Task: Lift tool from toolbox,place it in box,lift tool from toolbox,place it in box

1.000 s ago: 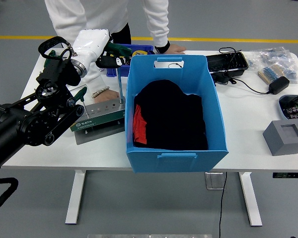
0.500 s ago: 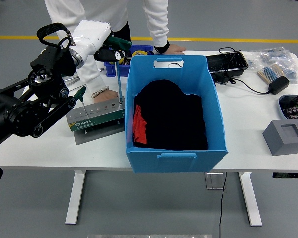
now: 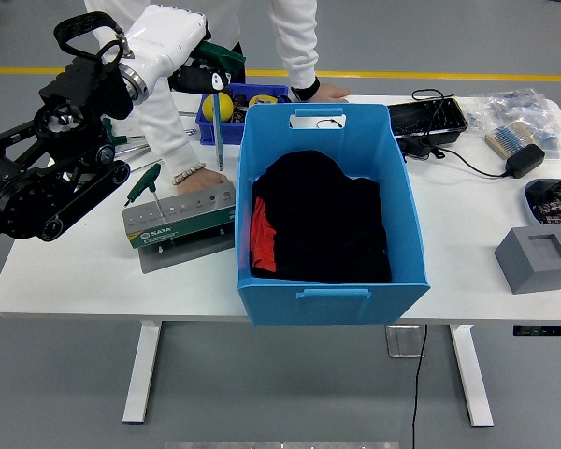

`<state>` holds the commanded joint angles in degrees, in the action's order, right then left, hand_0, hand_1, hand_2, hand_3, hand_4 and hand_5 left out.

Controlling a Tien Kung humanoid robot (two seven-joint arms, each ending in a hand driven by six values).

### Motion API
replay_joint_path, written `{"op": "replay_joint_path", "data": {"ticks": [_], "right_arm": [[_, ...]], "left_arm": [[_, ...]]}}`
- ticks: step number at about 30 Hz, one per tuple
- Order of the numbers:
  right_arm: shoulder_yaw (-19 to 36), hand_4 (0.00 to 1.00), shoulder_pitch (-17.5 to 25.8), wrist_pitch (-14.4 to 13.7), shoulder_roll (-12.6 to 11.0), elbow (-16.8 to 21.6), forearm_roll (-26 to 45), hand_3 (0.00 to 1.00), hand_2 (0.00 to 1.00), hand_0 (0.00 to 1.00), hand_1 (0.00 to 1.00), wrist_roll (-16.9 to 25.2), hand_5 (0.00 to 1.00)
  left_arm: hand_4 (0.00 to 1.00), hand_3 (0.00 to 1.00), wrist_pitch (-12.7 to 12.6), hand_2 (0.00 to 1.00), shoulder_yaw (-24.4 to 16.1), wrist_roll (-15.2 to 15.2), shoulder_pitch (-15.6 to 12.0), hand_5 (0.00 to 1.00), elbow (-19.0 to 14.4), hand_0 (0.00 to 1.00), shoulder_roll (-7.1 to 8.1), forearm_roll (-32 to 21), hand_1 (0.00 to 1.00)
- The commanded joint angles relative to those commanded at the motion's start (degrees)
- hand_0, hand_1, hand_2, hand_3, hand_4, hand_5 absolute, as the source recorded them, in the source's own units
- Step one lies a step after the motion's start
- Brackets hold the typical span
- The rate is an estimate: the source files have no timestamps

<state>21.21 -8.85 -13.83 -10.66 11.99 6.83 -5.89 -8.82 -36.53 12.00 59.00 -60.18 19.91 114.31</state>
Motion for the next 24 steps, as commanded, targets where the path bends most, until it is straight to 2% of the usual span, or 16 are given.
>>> {"op": "replay_joint_path", "data": {"ticks": [6,10,14,18,24], "right_arm": [[0.0,0.78,-0.1,0.1,-0.1,-0.1,0.1,0.55,0.702,0.642,0.623,0.0,0.674],[0.0,0.78,-0.2,0.1,-0.1,-0.1,0.0,0.55,0.702,0.642,0.623,0.0,0.674],[0.1,0.781,-0.2,0.1,-0.1,-0.1,0.0,0.55,0.703,0.642,0.624,0.0,0.673],[0.3,0.781,-0.3,0.1,-0.1,-0.1,-0.3,0.55,0.703,0.642,0.624,-0.1,0.673],[0.4,0.781,-0.6,0.2,-0.3,-0.2,-0.5,0.551,0.703,0.642,0.624,-0.1,0.673]], "left_arm": [[0.664,0.033,-0.4,0.01,-3.0,-0.4,-0.6,0.541,-4.7,0.117,0.31,-1.0,0.002],[0.664,0.033,-1.0,0.01,-4.3,-0.5,-0.8,0.541,-8.1,0.117,-0.24,-2.4,0.002],[0.654,0.033,-1.3,0.011,-3.9,-0.6,-1.1,0.555,-11.3,0.118,-1.18,-5.0,0.002],[0.647,0.035,-1.7,0.011,-0.7,-1.2,-1.5,0.552,-13.6,0.118,-2.62,-9.4,0.002],[0.639,0.036,-1.5,0.012,5.1,-2.6,-1.7,0.555,-11.8,0.12,-4.94,-14.9,0.002]]}}
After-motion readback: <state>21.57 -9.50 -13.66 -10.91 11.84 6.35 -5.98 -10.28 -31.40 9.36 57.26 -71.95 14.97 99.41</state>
